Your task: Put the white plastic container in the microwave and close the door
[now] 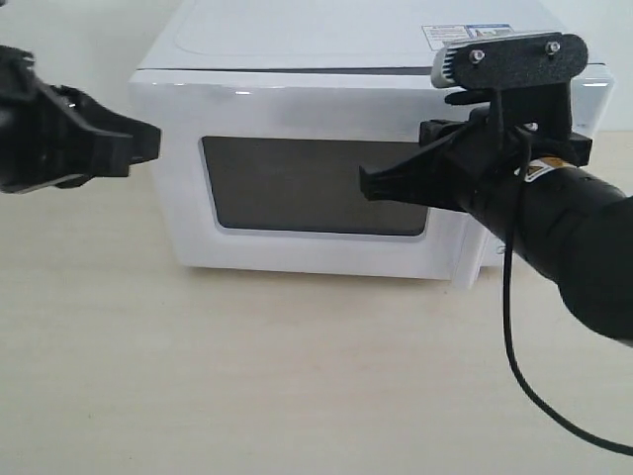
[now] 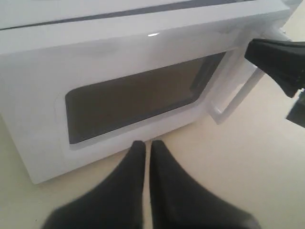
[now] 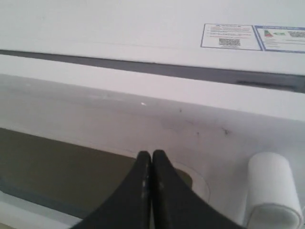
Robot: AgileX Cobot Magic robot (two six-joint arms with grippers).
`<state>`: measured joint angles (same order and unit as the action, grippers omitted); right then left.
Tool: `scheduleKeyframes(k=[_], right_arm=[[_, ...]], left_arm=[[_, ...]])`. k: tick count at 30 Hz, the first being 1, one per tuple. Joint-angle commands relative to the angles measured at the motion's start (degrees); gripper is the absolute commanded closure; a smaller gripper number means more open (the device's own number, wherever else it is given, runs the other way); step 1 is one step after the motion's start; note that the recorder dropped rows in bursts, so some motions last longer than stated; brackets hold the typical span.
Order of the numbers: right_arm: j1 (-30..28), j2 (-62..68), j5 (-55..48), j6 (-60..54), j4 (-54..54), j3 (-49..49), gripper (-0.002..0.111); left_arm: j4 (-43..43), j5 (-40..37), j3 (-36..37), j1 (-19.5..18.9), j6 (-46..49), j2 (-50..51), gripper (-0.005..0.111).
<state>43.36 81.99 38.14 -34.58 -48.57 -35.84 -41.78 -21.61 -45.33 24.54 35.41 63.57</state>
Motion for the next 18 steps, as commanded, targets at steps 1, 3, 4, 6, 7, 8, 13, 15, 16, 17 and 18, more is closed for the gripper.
scheduleKeyframes(k=[1, 3, 4, 6, 7, 8, 13, 15, 16, 17, 18], right_arm=[[-2.6, 0.0, 1.9, -1.9, -1.2, -0.3, 0.109], [-2.9, 0.0, 2.1, -1.9, -1.3, -0.3, 0.109], [-2.9, 0.0, 2.2, -1.9, -1.3, -0.3, 0.109], [-2.9, 0.1, 3.0, -1.9, -1.2, -0.3, 0.109], [-2.9, 0.4, 3.3, -1.9, -1.2, -0.3, 0.109], [-2.9, 0.7, 3.8, -1.9, -1.2, -0.3, 0.109], [-2.9, 3.4, 5.5, -1.9, -0.9, -0.3, 0.109], [-2.9, 3.9, 6.0, -1.9, -0.9, -0.3, 0.109], [-2.9, 3.9, 6.3, -1.9, -0.9, -0.3, 0.109], [-2.9, 3.9, 6.5, -1.9, -0.8, -0.3, 0.109], [-2.9, 3.9, 6.9, -1.7, -0.5, -0.3, 0.109]], left_arm=[[0.3, 0.9, 7.1, 0.2, -3.5, -14.3, 0.102], [0.3, 1.1, 8.6, 0.2, -4.1, -18.4, 0.102], [0.3, 1.4, 9.4, 0.2, -4.1, -20.5, 0.102], [0.9, 1.8, 11.8, 0.0, -4.1, -26.0, 0.102], [1.3, 1.8, 12.7, 0.0, -4.4, -27.6, 0.102], [2.7, 1.5, 14.0, 0.0, -6.5, -30.2, 0.102], [10.5, 0.7, 16.9, 0.0, -15.7, -36.3, 0.102], [13.0, 0.3, 17.2, 0.0, -18.0, -37.8, 0.102], [14.7, 0.0, 17.2, 0.0, -19.0, -38.1, 0.102], [16.5, -0.1, 17.2, 0.0, -20.4, -38.6, 0.102], [19.6, -0.6, 17.2, 0.0, -22.7, -38.8, 0.102]])
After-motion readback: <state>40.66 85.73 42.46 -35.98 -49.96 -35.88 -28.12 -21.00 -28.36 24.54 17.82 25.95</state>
